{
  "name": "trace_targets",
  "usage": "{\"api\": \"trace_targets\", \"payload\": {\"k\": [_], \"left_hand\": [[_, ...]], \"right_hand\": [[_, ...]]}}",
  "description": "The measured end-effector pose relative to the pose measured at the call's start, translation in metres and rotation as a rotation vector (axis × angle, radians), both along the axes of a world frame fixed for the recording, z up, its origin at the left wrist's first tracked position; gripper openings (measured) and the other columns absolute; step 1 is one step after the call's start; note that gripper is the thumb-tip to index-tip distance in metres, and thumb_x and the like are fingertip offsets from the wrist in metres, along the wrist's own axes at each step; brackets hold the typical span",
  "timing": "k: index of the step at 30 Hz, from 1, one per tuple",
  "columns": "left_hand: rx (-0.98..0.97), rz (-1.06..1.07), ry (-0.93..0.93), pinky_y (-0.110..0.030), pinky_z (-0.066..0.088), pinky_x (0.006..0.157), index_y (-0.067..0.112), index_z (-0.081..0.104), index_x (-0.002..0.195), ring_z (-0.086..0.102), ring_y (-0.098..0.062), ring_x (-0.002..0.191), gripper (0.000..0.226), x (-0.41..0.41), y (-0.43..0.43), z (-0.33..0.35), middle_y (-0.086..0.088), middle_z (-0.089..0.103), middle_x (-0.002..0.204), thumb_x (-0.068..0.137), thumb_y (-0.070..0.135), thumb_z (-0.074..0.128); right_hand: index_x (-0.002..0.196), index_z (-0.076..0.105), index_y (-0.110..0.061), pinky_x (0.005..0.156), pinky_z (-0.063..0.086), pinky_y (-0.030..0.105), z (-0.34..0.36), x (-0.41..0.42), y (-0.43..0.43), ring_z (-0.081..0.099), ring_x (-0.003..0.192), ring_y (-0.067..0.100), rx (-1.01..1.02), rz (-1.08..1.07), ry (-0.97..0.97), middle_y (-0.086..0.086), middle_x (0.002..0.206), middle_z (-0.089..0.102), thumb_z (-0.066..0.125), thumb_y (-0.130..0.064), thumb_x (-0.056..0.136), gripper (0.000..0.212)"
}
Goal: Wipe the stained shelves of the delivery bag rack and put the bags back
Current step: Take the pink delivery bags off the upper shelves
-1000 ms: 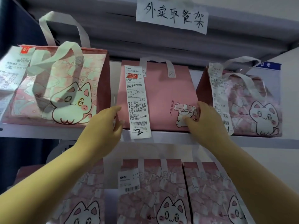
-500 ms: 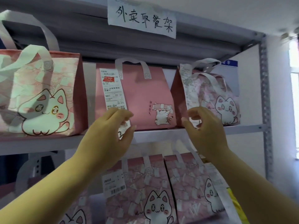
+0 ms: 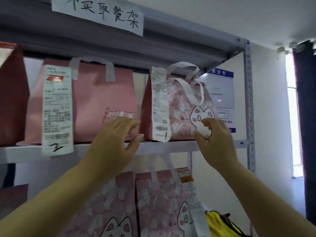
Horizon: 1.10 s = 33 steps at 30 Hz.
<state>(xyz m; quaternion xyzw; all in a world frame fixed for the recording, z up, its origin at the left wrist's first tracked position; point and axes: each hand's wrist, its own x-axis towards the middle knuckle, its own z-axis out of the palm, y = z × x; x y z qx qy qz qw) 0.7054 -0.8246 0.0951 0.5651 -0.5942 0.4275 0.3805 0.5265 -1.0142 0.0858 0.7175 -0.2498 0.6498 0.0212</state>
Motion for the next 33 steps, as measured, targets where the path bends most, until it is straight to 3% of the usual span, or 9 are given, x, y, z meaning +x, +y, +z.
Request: {"api": "trace_targets", "payload": {"k": [4, 10, 13, 16, 18, 21, 28, 30, 33], "left_hand": [[-0.043, 0.039, 0.055, -0.026, 0.034, 0.090, 0.003, 0.054, 0.123, 0.053, -0.029, 0.108, 0.041, -0.013, -0.042, 0.000, -0.013, 0.060, 0.116, 0.086, 0.019, 0.062], [-0.041, 0.051, 0.209, -0.040, 0.043, 0.096, 0.022, 0.038, 0.139, 0.050, -0.021, 0.115, 0.048, -0.019, -0.070, -0.002, -0.001, 0.056, 0.129, 0.092, 0.031, 0.049], [-0.021, 0.075, 0.233, -0.040, 0.043, 0.090, 0.023, 0.037, 0.139, 0.049, -0.021, 0.110, 0.046, -0.021, -0.078, -0.006, -0.004, 0.058, 0.126, 0.094, 0.031, 0.045], [-0.068, 0.088, 0.219, -0.027, 0.034, 0.081, 0.019, 0.041, 0.138, 0.040, -0.008, 0.097, 0.044, -0.024, -0.081, -0.010, -0.006, 0.058, 0.124, 0.095, 0.026, 0.046], [-0.089, 0.111, 0.220, -0.023, 0.030, 0.080, 0.016, 0.042, 0.137, 0.038, -0.006, 0.096, 0.043, -0.024, -0.081, -0.010, -0.007, 0.058, 0.122, 0.095, 0.024, 0.047], [-0.083, 0.127, 0.220, -0.023, 0.031, 0.080, 0.014, 0.043, 0.137, 0.040, -0.008, 0.096, 0.043, -0.022, -0.081, -0.009, -0.008, 0.059, 0.122, 0.095, 0.022, 0.047], [-0.114, 0.115, 0.215, -0.026, 0.040, 0.079, 0.014, 0.050, 0.130, 0.053, -0.014, 0.092, 0.040, -0.027, -0.073, -0.010, -0.005, 0.060, 0.111, 0.091, 0.022, 0.053], [-0.123, 0.117, 0.201, -0.024, 0.043, 0.082, 0.013, 0.053, 0.126, 0.055, -0.015, 0.096, 0.037, -0.030, -0.066, -0.011, -0.004, 0.059, 0.113, 0.090, 0.022, 0.056], [-0.142, 0.115, 0.165, -0.008, 0.040, 0.073, 0.011, 0.057, 0.116, 0.050, -0.010, 0.091, 0.030, -0.037, -0.050, -0.014, 0.001, 0.056, 0.105, 0.087, 0.020, 0.060]], "right_hand": [[0.130, 0.044, -0.012, 0.093, 0.038, 0.040, 0.004, -0.015, -0.043, 0.039, 0.118, 0.030, 0.045, -0.028, 0.011, 0.013, 0.129, 0.046, 0.067, -0.023, 0.081, 0.055], [0.139, 0.029, -0.017, 0.098, 0.035, 0.046, 0.012, -0.016, -0.085, 0.033, 0.124, 0.031, 0.193, 0.062, 0.057, 0.011, 0.136, 0.039, 0.064, -0.031, 0.082, 0.068], [0.131, 0.036, -0.018, 0.075, 0.041, 0.031, 0.013, -0.012, -0.095, 0.044, 0.107, 0.023, 0.259, 0.171, 0.042, 0.007, 0.124, 0.048, 0.063, -0.032, 0.081, 0.059], [0.121, 0.044, -0.019, 0.057, 0.035, 0.017, 0.009, -0.011, -0.100, 0.051, 0.094, 0.017, 0.264, 0.251, 0.012, 0.004, 0.116, 0.054, 0.065, -0.032, 0.080, 0.048], [0.122, 0.045, -0.020, 0.063, 0.039, 0.018, 0.007, -0.013, -0.103, 0.052, 0.093, 0.015, 0.224, 0.272, 0.001, 0.003, 0.117, 0.054, 0.066, -0.032, 0.080, 0.048], [0.127, 0.043, -0.018, 0.079, 0.046, 0.030, 0.006, -0.015, -0.103, 0.050, 0.100, 0.016, 0.201, 0.271, -0.001, 0.005, 0.121, 0.052, 0.066, -0.032, 0.080, 0.054], [0.131, 0.043, -0.012, 0.095, 0.037, 0.037, 0.003, -0.025, -0.089, 0.042, 0.119, 0.026, 0.101, 0.157, -0.065, 0.009, 0.129, 0.046, 0.065, -0.031, 0.084, 0.056], [0.129, 0.046, -0.011, 0.096, 0.039, 0.038, 0.002, -0.028, -0.078, 0.043, 0.118, 0.026, 0.033, 0.158, -0.099, 0.009, 0.127, 0.048, 0.065, -0.029, 0.084, 0.051], [0.120, 0.053, -0.010, 0.085, 0.050, 0.038, -0.002, -0.028, -0.055, 0.048, 0.106, 0.019, -0.036, 0.248, -0.136, 0.003, 0.115, 0.051, 0.066, -0.024, 0.083, 0.041]]}}
